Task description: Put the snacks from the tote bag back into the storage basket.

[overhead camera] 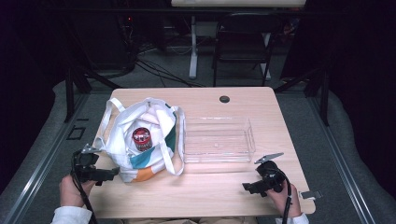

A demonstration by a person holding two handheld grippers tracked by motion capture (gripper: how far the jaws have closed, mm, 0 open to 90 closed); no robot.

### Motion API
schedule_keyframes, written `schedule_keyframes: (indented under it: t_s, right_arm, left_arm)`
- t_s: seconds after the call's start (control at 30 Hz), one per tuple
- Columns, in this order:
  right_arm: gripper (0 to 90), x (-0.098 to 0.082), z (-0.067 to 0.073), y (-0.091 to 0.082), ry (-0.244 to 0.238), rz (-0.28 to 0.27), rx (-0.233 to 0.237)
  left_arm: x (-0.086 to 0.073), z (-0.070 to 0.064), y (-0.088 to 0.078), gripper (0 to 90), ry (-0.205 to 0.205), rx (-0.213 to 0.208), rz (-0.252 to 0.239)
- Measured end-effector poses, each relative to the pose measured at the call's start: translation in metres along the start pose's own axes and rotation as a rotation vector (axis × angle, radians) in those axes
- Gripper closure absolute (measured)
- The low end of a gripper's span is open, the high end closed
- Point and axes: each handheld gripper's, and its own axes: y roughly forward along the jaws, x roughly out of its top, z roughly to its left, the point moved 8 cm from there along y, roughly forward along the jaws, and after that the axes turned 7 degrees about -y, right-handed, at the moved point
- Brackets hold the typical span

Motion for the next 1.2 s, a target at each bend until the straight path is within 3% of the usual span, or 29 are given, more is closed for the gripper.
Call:
schedule_keyframes:
  t_s: [0.63,0.87,0.97,1.03,1.2]
  right_arm:
    - [8.9,0.000,0.000,0.001,-0.004,0.007,-0.005]
    - [8.9,0.001,0.001,0.004,-0.001,0.013,-0.002]
    - [8.9,0.003,0.001,0.004,0.010,-0.005,-0.007]
    - [8.9,0.003,0.001,0.005,-0.004,0.016,0.002]
    - [8.9,0.003,0.001,0.005,-0.007,0.018,0.002]
  left_arm:
    - [-0.003,-0.001,-0.001,0.1,-0.004,-0.005,0.015]
    - [-0.003,0.000,-0.006,0.1,-0.009,-0.003,-0.007]
    - [-0.001,-0.003,-0.011,0.1,-0.013,0.002,-0.026]
    - [0.001,-0.006,-0.016,0.1,-0.010,0.017,-0.031]
    - [0.011,-0.017,-0.023,0.1,0.017,-0.002,-0.058]
